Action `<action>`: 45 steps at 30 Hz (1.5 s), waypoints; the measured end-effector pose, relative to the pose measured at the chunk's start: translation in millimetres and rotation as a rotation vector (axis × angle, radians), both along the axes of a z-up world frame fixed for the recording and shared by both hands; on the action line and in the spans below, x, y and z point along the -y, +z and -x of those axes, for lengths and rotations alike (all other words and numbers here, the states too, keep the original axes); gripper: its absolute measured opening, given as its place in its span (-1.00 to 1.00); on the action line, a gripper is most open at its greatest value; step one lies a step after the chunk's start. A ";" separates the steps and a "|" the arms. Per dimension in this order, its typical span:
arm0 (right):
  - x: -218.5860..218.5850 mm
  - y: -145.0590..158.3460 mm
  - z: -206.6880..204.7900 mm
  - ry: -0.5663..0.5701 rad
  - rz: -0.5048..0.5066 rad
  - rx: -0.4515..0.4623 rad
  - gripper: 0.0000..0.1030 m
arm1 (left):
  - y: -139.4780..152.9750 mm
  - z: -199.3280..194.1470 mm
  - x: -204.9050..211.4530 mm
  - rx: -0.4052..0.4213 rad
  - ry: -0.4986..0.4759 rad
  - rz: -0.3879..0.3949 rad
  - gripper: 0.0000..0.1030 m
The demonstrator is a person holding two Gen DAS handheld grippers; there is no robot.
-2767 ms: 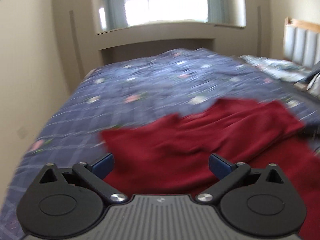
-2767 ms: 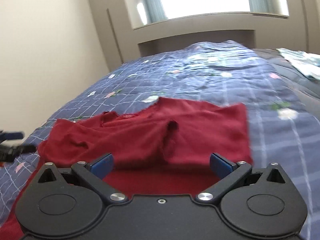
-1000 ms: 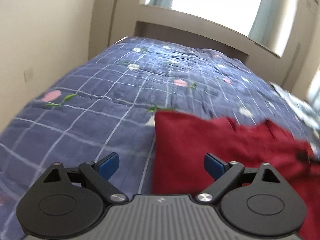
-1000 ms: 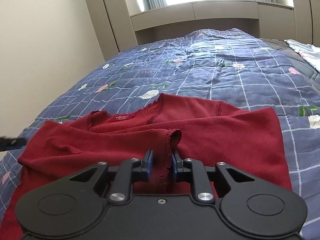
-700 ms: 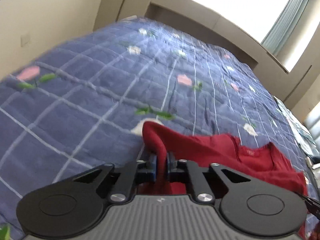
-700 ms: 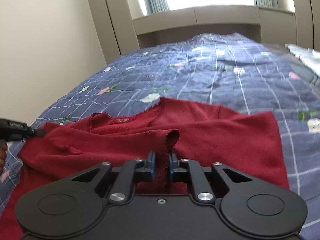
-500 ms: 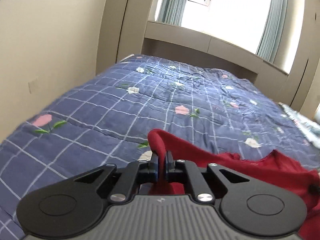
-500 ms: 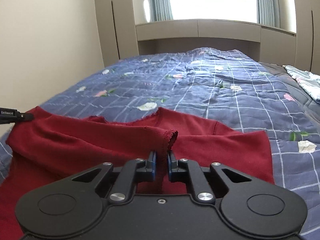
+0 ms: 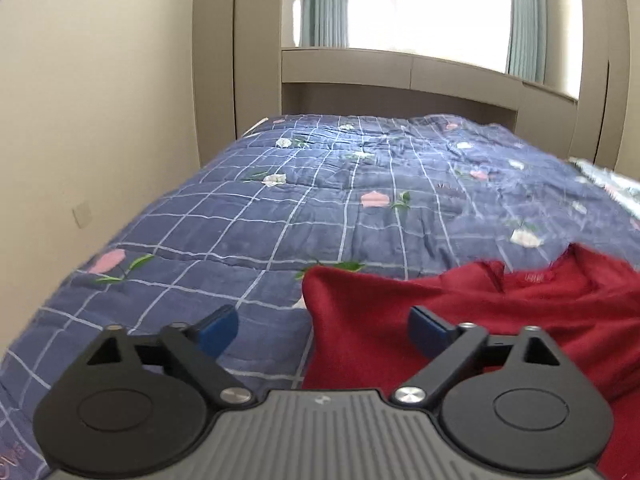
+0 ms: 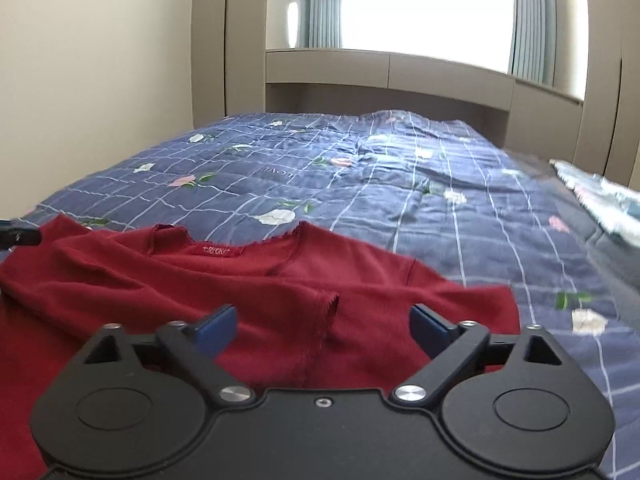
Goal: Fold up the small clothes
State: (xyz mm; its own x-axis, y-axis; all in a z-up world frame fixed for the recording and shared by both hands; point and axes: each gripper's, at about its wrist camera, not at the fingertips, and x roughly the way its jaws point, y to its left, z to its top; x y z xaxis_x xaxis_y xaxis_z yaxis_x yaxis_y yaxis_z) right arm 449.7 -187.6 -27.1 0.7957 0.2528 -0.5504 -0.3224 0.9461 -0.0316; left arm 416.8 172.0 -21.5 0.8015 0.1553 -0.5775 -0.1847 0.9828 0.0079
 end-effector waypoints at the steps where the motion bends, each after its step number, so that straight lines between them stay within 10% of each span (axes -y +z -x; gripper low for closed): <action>1: -6.0 -2.5 -2.2 0.003 0.033 0.011 0.85 | -2.3 -1.3 2.1 -0.017 0.005 -0.018 0.90; 13: 3.8 -15.1 13.2 -0.085 0.227 0.024 0.98 | -18.2 24.6 -10.3 -0.099 0.113 -0.045 0.96; 23: 23.2 16.3 64.5 -0.034 0.112 0.051 0.99 | -7.7 40.3 -25.5 -0.149 0.207 0.075 0.99; 45: 69.6 20.4 335.3 0.119 0.076 -0.005 0.99 | 25.0 280.9 123.6 -0.091 -0.181 -0.061 0.99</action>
